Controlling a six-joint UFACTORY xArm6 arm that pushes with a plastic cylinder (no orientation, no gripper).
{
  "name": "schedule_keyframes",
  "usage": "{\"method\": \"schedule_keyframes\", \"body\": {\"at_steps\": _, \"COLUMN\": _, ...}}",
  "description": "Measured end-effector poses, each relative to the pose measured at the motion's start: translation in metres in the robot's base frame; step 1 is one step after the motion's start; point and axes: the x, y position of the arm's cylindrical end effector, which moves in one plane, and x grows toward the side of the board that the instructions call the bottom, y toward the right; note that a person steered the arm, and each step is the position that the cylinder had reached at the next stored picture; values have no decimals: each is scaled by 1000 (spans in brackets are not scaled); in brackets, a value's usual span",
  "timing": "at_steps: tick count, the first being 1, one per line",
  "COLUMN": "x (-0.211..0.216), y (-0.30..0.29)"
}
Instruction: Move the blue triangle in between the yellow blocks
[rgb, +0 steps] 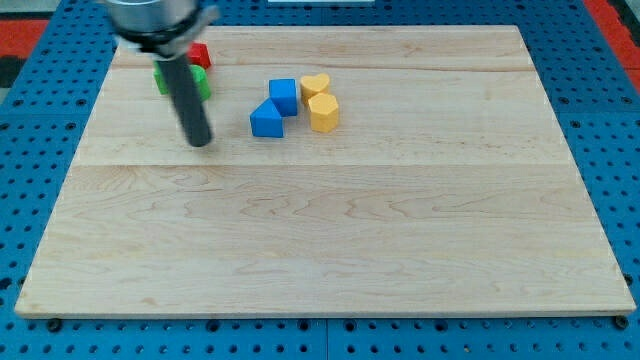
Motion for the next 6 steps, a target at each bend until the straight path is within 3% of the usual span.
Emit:
{"method": "schedule_keyframes", "body": {"at_steps": 2, "x": -26, "y": 109}}
{"method": "schedule_keyframes", "body": {"at_steps": 4, "x": -33, "y": 90}}
{"method": "schedule_keyframes", "body": {"at_steps": 6, "x": -67, "y": 120}}
